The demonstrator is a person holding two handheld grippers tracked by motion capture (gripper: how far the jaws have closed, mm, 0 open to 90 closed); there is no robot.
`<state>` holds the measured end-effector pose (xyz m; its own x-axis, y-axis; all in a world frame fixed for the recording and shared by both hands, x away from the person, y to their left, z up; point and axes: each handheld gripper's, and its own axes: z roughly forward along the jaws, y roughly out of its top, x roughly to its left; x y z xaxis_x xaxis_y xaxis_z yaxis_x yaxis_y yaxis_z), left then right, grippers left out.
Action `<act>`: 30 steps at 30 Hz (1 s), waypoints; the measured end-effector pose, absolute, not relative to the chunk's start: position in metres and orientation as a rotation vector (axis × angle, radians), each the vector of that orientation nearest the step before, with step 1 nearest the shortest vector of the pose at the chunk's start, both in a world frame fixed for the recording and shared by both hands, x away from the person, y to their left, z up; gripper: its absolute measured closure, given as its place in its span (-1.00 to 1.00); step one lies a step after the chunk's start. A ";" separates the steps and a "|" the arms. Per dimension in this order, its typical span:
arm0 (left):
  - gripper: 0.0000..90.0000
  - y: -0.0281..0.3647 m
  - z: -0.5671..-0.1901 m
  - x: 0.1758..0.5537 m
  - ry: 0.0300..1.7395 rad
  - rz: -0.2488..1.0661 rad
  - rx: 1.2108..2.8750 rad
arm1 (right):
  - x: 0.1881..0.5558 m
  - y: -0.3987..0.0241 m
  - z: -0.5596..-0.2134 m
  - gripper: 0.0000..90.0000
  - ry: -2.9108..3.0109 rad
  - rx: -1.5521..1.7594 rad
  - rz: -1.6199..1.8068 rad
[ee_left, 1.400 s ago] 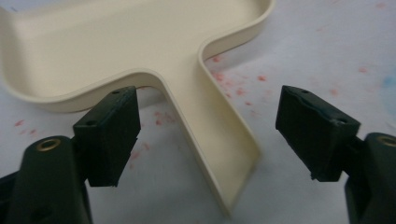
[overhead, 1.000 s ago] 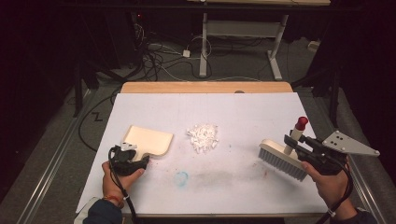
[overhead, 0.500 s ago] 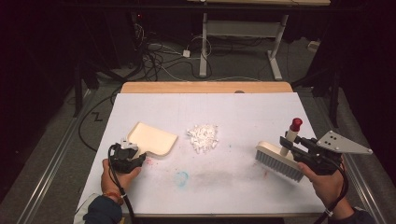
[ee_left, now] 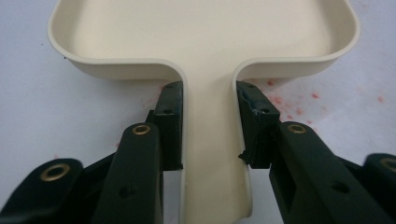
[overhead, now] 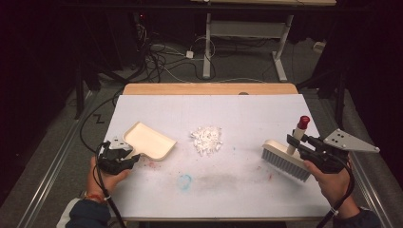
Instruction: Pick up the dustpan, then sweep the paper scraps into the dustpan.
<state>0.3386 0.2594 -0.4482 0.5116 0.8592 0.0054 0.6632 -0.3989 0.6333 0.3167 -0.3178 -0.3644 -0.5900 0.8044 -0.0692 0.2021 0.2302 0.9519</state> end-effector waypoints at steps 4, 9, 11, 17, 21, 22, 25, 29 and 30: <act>0.41 0.260 -0.442 0.326 1.208 0.463 2.200 | 0.315 -0.318 -0.364 0.57 1.933 0.916 1.368; 0.41 0.259 -0.441 0.314 1.174 0.463 2.237 | 0.315 -0.317 -0.362 0.57 1.923 0.908 1.378; 0.41 0.258 -0.440 0.311 1.157 0.459 2.257 | 0.316 -0.316 -0.362 0.57 1.923 0.907 1.380; 0.41 0.250 -0.438 0.305 1.097 0.424 2.299 | 0.317 -0.317 -0.363 0.57 1.924 0.906 1.386; 0.41 0.244 -0.438 0.301 1.059 0.406 2.342 | 0.317 -0.317 -0.362 0.57 1.921 0.904 1.389; 0.41 0.243 -0.437 0.301 1.047 0.402 2.350 | 0.317 -0.317 -0.362 0.57 1.919 0.906 1.389; 0.41 0.239 -0.437 0.298 1.020 0.390 2.371 | 0.317 -0.317 -0.361 0.57 1.904 0.906 1.390; 0.41 0.237 -0.438 0.298 1.002 0.364 2.386 | 0.318 -0.320 -0.358 0.57 1.862 0.921 1.404; 0.41 0.236 -0.438 0.298 0.996 0.364 2.394 | 0.319 -0.322 -0.358 0.57 1.863 0.919 1.408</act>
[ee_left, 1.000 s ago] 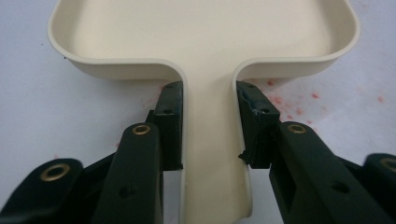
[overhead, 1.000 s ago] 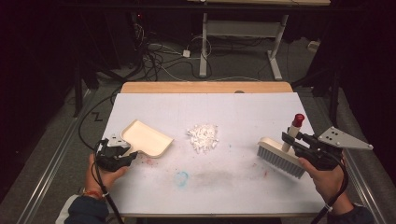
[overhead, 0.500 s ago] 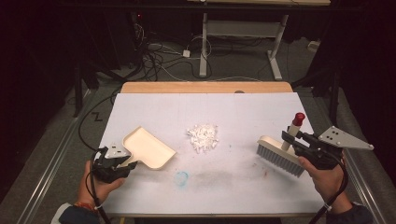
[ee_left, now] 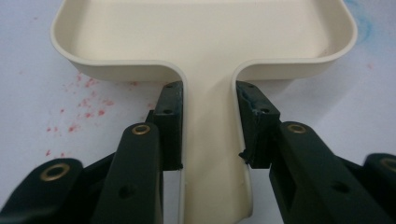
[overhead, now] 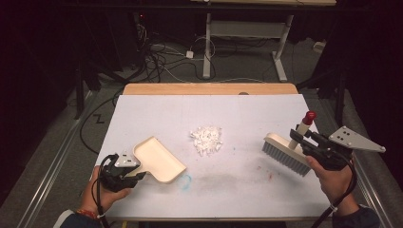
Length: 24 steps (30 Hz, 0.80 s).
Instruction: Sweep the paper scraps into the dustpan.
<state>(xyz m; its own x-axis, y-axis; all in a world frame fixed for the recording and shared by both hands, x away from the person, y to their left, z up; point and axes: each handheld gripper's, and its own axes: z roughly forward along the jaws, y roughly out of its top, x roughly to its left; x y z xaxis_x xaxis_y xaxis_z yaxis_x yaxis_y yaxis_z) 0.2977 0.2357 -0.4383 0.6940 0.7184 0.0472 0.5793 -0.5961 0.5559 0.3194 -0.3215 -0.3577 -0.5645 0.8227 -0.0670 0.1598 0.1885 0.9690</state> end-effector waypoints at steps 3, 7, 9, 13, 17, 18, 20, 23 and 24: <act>0.40 0.233 -0.440 0.298 0.984 0.354 2.405 | 0.321 -0.322 -0.360 0.57 1.866 0.925 1.396; 0.40 0.232 -0.441 0.297 0.979 0.339 2.409 | 0.325 -0.319 -0.360 0.57 1.864 0.931 1.397; 0.40 0.231 -0.441 0.297 0.976 0.338 2.410 | 0.330 -0.316 -0.361 0.57 1.861 0.936 1.392; 0.40 0.230 -0.441 0.297 0.975 0.335 2.416 | 0.350 -0.311 -0.367 0.57 1.873 0.947 1.351; 0.40 0.230 -0.443 0.298 0.977 0.326 2.416 | 0.373 -0.307 -0.375 0.57 1.856 0.985 1.328; 0.40 0.230 -0.443 0.298 0.976 0.326 2.415 | 0.373 -0.307 -0.375 0.57 1.856 0.985 1.328; 0.40 0.229 -0.444 0.298 0.977 0.322 2.417 | 0.388 -0.305 -0.379 0.57 1.840 1.005 1.329; 0.40 0.228 -0.445 0.299 0.980 0.318 2.414 | 0.396 -0.303 -0.381 0.57 1.831 1.012 1.320; 0.40 0.227 -0.445 0.300 0.980 0.317 2.417 | 0.400 -0.301 -0.381 0.57 1.821 1.023 1.320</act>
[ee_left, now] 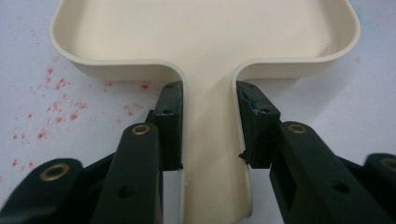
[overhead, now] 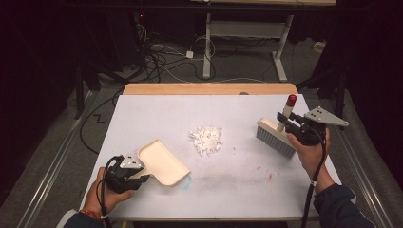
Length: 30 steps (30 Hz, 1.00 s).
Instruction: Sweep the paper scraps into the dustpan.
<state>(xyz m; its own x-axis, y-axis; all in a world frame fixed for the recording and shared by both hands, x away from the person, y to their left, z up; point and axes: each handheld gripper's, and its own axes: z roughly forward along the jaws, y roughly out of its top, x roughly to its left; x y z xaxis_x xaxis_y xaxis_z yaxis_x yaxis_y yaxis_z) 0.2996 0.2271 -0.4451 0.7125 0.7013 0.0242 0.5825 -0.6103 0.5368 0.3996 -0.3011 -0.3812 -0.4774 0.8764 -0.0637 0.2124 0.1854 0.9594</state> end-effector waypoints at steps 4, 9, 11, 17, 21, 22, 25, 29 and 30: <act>0.40 0.225 -0.446 0.301 0.979 0.312 2.416 | 0.408 -0.295 -0.379 0.57 1.815 1.030 1.313; 0.40 0.224 -0.447 0.302 0.979 0.312 2.416 | 0.422 -0.284 -0.379 0.57 1.813 1.043 1.300; 0.40 0.223 -0.447 0.302 0.975 0.315 2.421 | 0.428 -0.278 -0.378 0.57 1.821 1.043 1.291; 0.40 0.222 -0.448 0.302 0.971 0.310 2.423 | 0.439 -0.264 -0.371 0.57 1.814 1.036 1.291; 0.40 0.221 -0.450 0.302 0.966 0.308 2.426 | 0.443 -0.253 -0.370 0.57 1.804 1.043 1.307; 0.40 0.221 -0.450 0.302 0.965 0.308 2.427 | 0.445 -0.250 -0.370 0.57 1.803 1.047 1.314; 0.40 0.220 -0.451 0.302 0.964 0.304 2.426 | 0.448 -0.240 -0.370 0.57 1.803 1.041 1.318; 0.40 0.219 -0.452 0.303 0.967 0.301 2.437 | 0.455 -0.227 -0.369 0.57 1.810 1.013 1.318; 0.40 0.218 -0.452 0.302 0.969 0.304 2.437 | 0.459 -0.219 -0.369 0.57 1.818 1.012 1.303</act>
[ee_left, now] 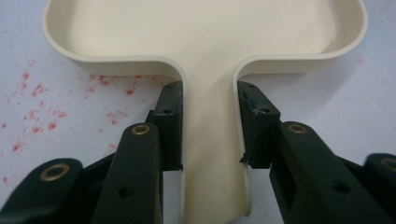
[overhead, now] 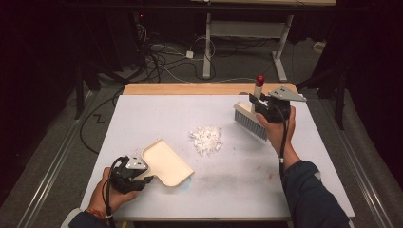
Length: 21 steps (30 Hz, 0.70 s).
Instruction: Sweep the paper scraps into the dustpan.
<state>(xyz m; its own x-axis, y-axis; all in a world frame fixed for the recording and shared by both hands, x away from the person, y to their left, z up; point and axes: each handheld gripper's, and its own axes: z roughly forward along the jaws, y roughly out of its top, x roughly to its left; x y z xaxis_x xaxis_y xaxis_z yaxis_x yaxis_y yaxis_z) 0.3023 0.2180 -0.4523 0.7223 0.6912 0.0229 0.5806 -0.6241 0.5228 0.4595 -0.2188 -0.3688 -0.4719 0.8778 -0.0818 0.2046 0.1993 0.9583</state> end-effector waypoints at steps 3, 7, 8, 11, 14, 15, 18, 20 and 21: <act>0.40 0.217 -0.452 0.302 0.968 0.307 2.437 | 0.463 -0.211 -0.369 0.57 1.809 1.005 1.292; 0.40 0.218 -0.452 0.303 0.962 0.297 2.438 | 0.472 -0.197 -0.372 0.57 1.788 0.996 1.314; 0.40 0.218 -0.452 0.303 0.962 0.292 2.436 | 0.474 -0.193 -0.373 0.57 1.788 1.001 1.316; 0.40 0.219 -0.452 0.304 0.958 0.291 2.438 | 0.480 -0.184 -0.375 0.57 1.783 0.991 1.338; 0.40 0.218 -0.453 0.304 0.957 0.292 2.438 | 0.482 -0.173 -0.378 0.57 1.781 0.984 1.346; 0.40 0.218 -0.453 0.304 0.957 0.293 2.436 | 0.483 -0.170 -0.380 0.57 1.781 0.980 1.339; 0.40 0.218 -0.454 0.304 0.955 0.293 2.437 | 0.485 -0.159 -0.385 0.57 1.794 0.973 1.323; 0.40 0.218 -0.454 0.304 0.956 0.291 2.433 | 0.483 -0.152 -0.389 0.57 1.783 0.967 1.306; 0.40 0.218 -0.454 0.305 0.957 0.288 2.434 | 0.484 -0.151 -0.389 0.57 1.793 0.960 1.306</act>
<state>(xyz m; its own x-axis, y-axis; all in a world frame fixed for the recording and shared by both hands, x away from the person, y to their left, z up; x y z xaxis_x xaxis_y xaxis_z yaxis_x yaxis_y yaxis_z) 0.3046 0.2179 -0.4544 0.7301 0.6832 0.0119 0.5764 -0.6251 0.5263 0.4837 -0.1507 -0.3894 -0.4731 0.8734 -0.1159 0.1576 0.2133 0.9642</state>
